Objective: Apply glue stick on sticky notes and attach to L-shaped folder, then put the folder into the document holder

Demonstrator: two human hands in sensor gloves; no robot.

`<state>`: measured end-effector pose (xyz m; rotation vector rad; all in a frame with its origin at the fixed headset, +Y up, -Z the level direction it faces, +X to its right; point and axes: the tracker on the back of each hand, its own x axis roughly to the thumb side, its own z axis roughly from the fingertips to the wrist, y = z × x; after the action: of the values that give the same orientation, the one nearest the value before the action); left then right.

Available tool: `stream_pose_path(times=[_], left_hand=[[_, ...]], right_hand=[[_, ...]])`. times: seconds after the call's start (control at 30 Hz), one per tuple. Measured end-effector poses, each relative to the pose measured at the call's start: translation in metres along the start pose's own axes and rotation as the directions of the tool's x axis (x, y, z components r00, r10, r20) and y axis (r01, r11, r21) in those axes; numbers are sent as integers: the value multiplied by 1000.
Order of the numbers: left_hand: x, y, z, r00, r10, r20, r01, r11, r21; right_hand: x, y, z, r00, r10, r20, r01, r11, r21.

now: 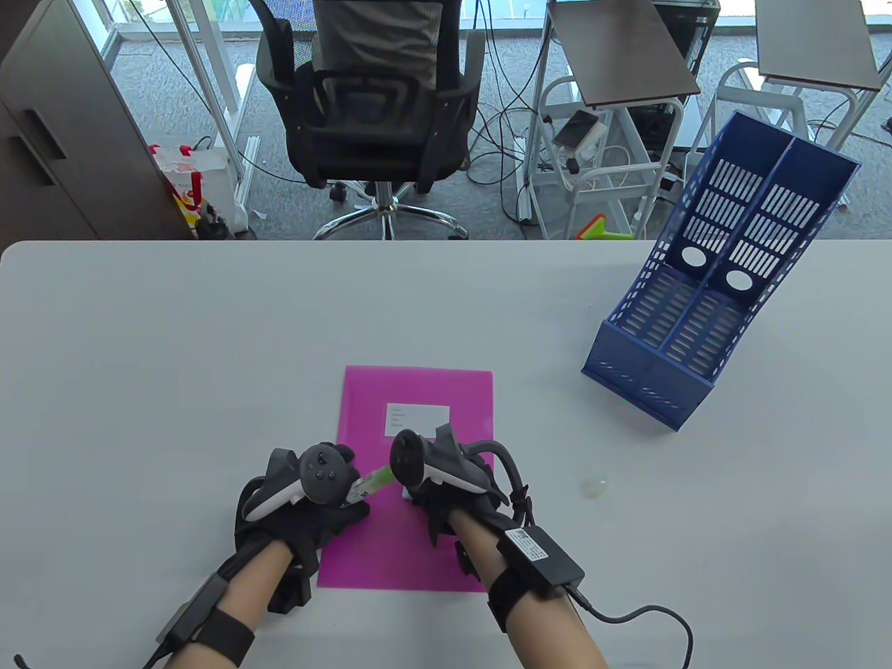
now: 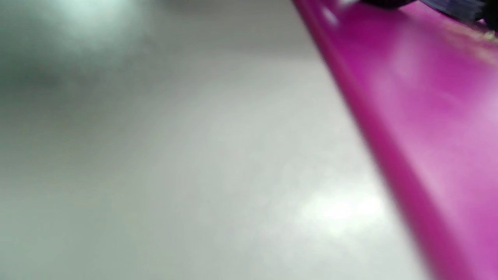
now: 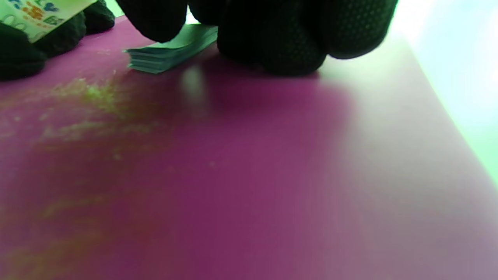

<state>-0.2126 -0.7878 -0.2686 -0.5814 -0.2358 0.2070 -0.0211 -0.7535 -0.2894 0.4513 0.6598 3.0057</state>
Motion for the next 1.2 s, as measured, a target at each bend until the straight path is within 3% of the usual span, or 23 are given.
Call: stream_pose_path(times=[0.27, 0.4, 0.5, 0.53, 0.63, 0.67, 0.73, 0.83, 1.03, 1.13, 1.2], left_hand=[[-1, 2, 0, 1000, 6, -1, -6, 1000, -21], [-3, 9, -2, 998, 65, -3, -65, 991, -121], [-6, 17, -1, 990, 141, 5, -140, 983, -120], [-6, 24, 2, 986, 169, 9, -168, 980, -103], [2, 50, 22, 973, 225, 49, -229, 967, 110], [6, 54, 27, 971, 231, 67, -238, 961, 140], [24, 60, 43, 955, 260, 143, -285, 939, 195], [59, 54, 60, 903, 301, 308, -385, 884, 265], [113, 28, 81, 908, 129, 399, -300, 865, 403], [117, 22, 82, 853, 214, 475, -399, 855, 331], [109, 22, 83, 805, 278, 524, -487, 814, 317]], right_hand=[[-11, -6, -3, 991, -135, -18, 136, 990, 48], [-21, -12, 11, 961, -278, -10, 277, 961, -18], [-28, -21, 31, 954, -301, 9, 300, 950, -88], [-30, -24, 38, 952, -305, 20, 305, 946, -112], [-34, -30, 68, 915, -384, 125, 402, 896, -190], [-34, -30, 72, 904, -403, 145, 425, 885, -193], [-34, -29, 89, 821, -514, 250, 561, 806, -189], [-31, -21, 111, 607, -706, 365, 783, 610, -121], [-40, -4, 133, 411, -815, 409, 911, 388, -142], [-43, -1, 134, 279, -850, 446, 960, 257, -111], [-44, -4, 134, 257, -841, 476, 966, 230, -114]])
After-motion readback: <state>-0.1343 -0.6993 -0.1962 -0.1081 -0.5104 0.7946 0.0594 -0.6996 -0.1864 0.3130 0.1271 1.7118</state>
